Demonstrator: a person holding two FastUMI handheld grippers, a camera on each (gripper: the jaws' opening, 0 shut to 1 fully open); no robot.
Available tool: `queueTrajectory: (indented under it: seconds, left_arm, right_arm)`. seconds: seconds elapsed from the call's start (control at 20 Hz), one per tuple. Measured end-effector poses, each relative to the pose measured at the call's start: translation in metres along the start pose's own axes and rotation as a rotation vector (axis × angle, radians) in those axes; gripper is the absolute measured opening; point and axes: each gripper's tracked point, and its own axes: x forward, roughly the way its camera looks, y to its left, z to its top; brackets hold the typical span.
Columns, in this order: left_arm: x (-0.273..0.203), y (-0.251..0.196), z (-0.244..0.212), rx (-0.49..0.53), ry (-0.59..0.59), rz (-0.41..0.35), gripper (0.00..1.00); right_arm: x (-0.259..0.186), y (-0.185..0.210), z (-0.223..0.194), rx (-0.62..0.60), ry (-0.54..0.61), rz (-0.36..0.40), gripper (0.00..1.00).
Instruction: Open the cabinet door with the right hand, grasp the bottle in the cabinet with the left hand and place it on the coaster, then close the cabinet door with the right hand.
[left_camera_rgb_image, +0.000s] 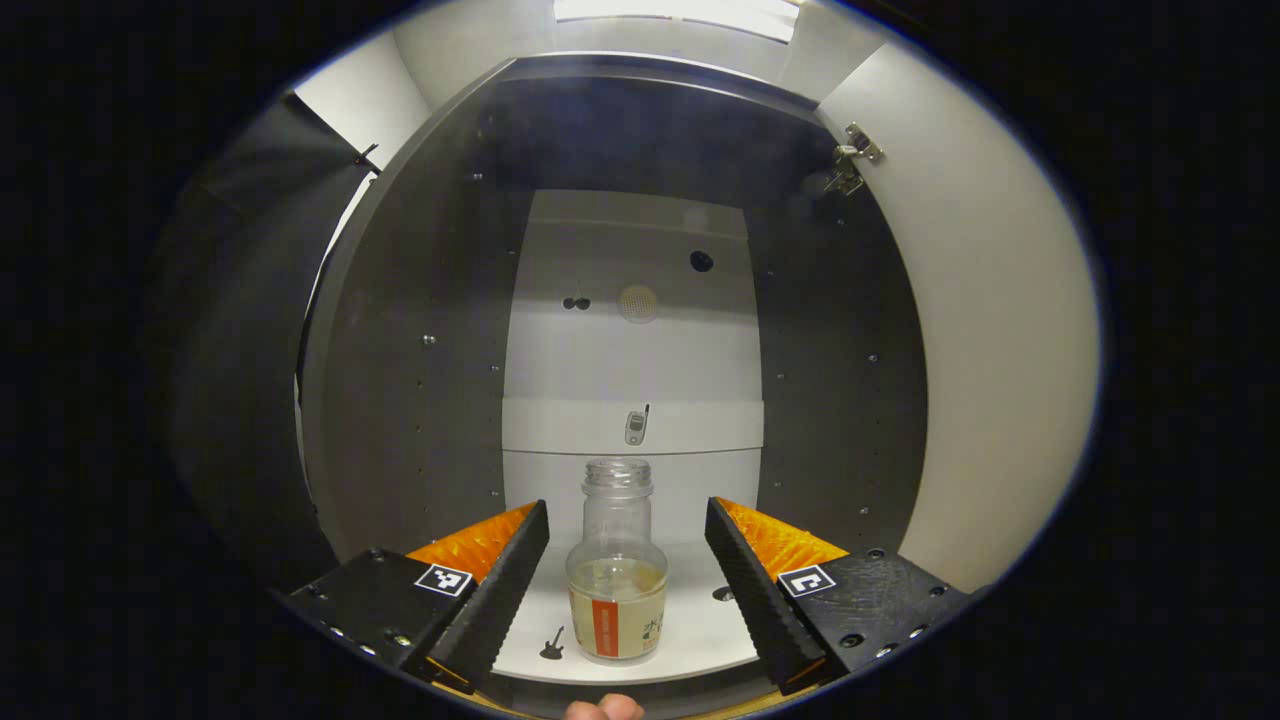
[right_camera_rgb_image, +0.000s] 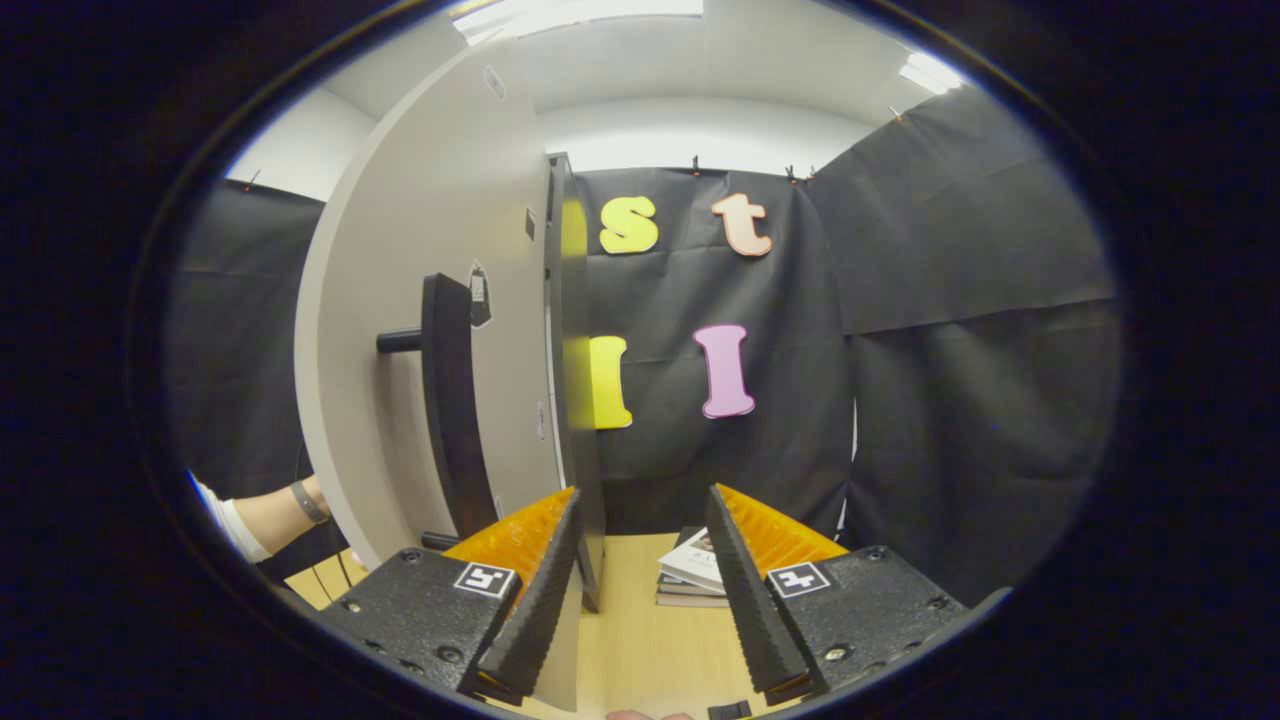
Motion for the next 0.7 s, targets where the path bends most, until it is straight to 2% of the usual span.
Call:
queueTrajectory:
  seconds: [0.25, 0.35, 0.4, 0.5, 0.55, 0.7]
  left_arm:
    - [0.020, 0.005, -0.008, -0.009, 0.018, -0.004, 0.95]
    - [0.022, 0.008, -0.008, -0.014, 0.005, 0.001, 0.87]
    - [0.024, 0.010, -0.008, -0.006, 0.003, 0.009, 0.66]
    - [0.023, 0.014, -0.008, 0.014, 0.010, 0.022, 0.39]
    - [0.022, 0.013, -0.009, 0.018, 0.016, 0.007, 0.46]
    - [0.004, 0.013, -0.005, 0.015, 0.025, -0.002, 0.43]
  right_arm:
    - [0.006, -0.004, -0.002, 0.016, -0.003, -0.018, 0.78]
    - [0.008, -0.005, -0.004, 0.028, 0.002, -0.021, 0.78]
    - [0.009, -0.006, -0.005, 0.035, 0.006, -0.024, 0.78]
    - [0.007, -0.010, -0.001, 0.046, 0.009, -0.024, 0.78]
    - [0.008, -0.011, -0.001, 0.049, 0.012, -0.025, 0.77]
    - [0.007, -0.010, -0.004, 0.042, 0.014, -0.033, 0.78]
